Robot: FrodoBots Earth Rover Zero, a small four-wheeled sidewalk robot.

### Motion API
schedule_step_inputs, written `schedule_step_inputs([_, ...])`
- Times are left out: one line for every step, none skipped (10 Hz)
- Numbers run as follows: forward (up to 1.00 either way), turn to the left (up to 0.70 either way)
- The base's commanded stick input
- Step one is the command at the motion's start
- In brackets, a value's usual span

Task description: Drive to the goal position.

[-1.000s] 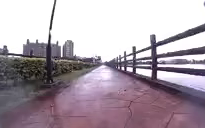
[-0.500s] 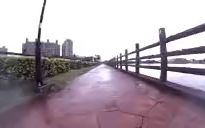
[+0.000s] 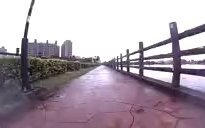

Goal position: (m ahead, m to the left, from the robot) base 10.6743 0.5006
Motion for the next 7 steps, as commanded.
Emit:
schedule_step_inputs([1.00, -0.01])
schedule_step_inputs([1.00, -0.01])
schedule_step_inputs([1.00, -0.01])
schedule_step_inputs([1.00, -0.01])
schedule_step_inputs([1.00, -0.01])
schedule_step_inputs([1.00, -0.01])
schedule_step_inputs([1.00, -0.01])
